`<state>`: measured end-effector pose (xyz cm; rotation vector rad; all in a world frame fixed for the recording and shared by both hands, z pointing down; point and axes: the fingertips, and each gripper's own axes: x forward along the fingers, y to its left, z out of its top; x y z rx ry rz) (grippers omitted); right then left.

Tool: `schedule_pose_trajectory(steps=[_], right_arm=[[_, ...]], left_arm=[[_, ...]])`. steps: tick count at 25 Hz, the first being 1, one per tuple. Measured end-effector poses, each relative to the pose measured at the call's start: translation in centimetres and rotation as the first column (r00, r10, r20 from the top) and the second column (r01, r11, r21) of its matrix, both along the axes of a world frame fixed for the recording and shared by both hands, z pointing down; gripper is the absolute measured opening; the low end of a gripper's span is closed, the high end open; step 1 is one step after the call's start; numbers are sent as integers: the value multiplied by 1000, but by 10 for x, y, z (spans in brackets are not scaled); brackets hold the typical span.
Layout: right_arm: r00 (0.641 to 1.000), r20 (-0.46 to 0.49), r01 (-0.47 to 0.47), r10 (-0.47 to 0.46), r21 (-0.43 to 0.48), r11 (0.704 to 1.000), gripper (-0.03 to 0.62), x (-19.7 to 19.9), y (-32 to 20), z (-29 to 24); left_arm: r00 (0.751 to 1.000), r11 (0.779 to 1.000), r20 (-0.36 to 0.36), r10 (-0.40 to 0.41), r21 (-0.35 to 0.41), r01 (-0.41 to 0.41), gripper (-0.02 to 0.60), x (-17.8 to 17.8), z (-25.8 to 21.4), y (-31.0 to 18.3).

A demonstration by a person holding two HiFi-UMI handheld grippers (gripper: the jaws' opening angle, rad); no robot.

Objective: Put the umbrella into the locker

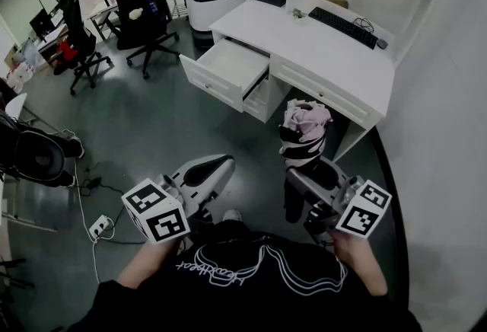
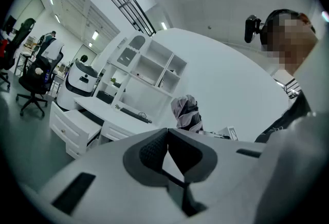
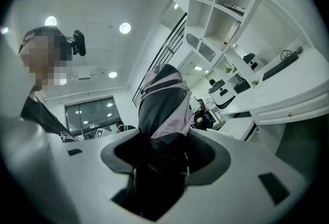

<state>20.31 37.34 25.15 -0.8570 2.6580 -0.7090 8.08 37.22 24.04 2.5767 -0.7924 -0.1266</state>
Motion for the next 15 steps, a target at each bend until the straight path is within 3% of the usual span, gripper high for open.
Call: schedule_pose_trajectory(steps=[15], right_arm=[[1000, -7, 19, -19, 32, 999, 250, -5, -31, 4]], left_arm=[[1000, 1000, 5, -10, -2, 10, 5, -1, 17, -30]])
